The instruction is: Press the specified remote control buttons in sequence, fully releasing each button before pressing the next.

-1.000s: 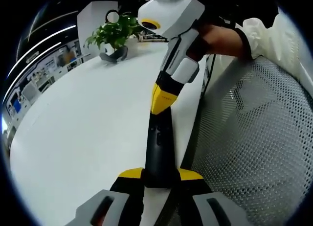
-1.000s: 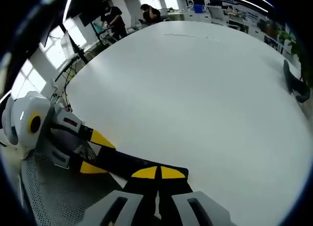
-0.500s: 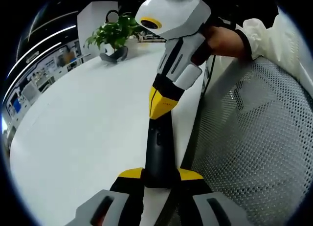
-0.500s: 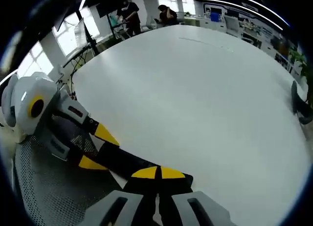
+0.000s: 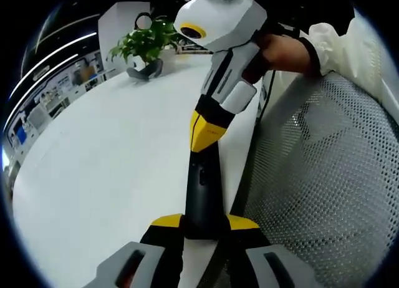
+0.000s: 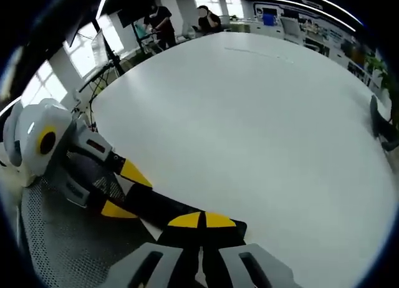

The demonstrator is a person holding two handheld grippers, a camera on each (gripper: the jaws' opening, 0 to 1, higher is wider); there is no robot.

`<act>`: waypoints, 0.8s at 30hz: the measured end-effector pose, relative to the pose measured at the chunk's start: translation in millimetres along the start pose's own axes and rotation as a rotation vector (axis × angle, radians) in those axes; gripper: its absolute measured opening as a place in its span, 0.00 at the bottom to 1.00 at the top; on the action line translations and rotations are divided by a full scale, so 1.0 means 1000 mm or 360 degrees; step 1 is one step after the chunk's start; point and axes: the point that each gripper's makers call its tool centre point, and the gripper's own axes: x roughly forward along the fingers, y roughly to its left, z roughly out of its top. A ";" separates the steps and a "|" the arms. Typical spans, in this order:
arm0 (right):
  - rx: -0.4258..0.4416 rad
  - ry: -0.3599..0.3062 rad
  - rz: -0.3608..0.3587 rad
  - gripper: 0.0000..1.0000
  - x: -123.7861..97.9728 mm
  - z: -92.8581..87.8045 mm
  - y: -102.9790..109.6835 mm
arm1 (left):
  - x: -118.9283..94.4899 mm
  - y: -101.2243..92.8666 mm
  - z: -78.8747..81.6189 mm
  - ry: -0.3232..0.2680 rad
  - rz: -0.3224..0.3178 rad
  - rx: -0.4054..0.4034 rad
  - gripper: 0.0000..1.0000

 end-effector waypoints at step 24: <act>0.0309 -0.0014 0.0103 0.00 -0.008 0.003 -0.003 | 0.000 0.000 0.000 0.0004 0.0002 -0.0005 0.24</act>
